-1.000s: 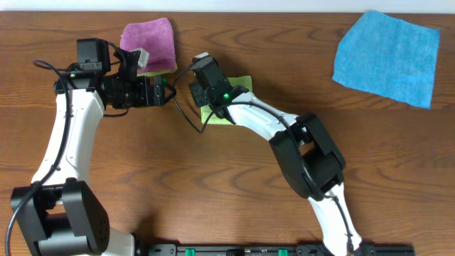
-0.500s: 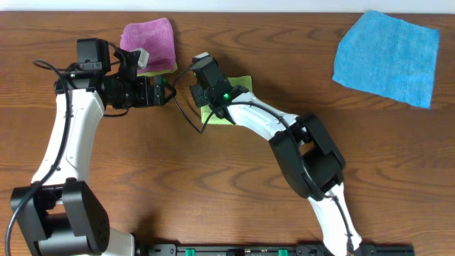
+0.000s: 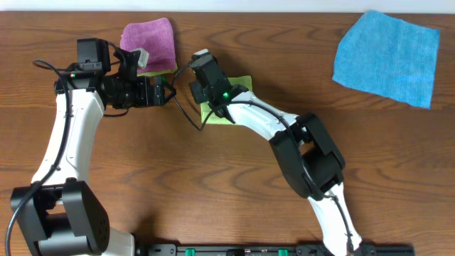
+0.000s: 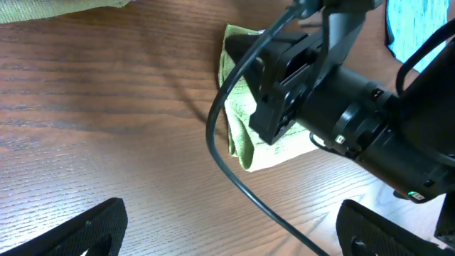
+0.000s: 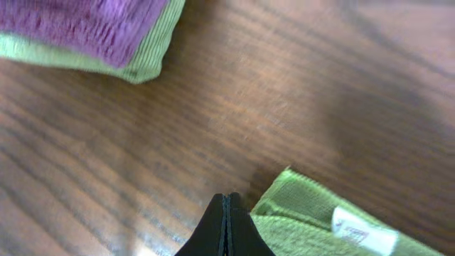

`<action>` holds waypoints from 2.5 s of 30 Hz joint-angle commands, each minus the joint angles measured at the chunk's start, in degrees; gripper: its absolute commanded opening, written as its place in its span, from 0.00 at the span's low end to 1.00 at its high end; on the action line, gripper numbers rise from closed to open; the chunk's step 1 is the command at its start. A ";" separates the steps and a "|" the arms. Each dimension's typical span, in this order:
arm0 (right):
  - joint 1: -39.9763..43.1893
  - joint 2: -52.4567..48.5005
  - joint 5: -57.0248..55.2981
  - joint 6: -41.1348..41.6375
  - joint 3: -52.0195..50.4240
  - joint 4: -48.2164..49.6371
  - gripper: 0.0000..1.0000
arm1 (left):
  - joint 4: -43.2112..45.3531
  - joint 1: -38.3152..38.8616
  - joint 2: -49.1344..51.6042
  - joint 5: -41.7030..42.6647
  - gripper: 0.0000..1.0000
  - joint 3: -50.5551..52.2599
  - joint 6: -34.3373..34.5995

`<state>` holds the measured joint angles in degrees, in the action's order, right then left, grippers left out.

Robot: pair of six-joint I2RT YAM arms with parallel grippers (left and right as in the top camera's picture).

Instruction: Fold the cloth

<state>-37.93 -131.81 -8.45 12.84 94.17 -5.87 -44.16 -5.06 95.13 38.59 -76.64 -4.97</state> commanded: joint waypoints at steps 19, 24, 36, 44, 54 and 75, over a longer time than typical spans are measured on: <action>2.27 -1.18 9.27 5.57 1.51 -4.15 0.71 | -0.15 -0.17 -0.42 -0.24 0.95 -0.72 -1.05; 2.29 -1.92 8.26 5.55 1.51 -8.33 0.66 | -0.13 -0.17 -0.42 -0.26 0.95 -0.72 -1.05; 2.34 -2.14 8.24 5.55 1.51 -5.88 0.19 | -0.15 -0.17 -0.42 -0.24 0.95 -0.72 -1.05; 2.34 -2.12 7.37 5.57 1.53 -2.08 0.02 | -0.17 -0.17 -0.42 -0.24 0.95 -0.72 -1.05; 2.27 -2.12 7.56 5.60 1.53 -2.84 0.50 | -0.17 -0.17 -0.42 -0.24 0.95 -0.72 -1.05; 0.76 -2.29 4.96 5.53 1.51 -5.29 0.37 | -0.15 -0.17 -0.42 -0.26 0.95 -0.72 -1.07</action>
<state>-36.77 -132.73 -0.95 18.46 94.67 -10.48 -44.14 -5.06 95.13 38.59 -76.64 -4.97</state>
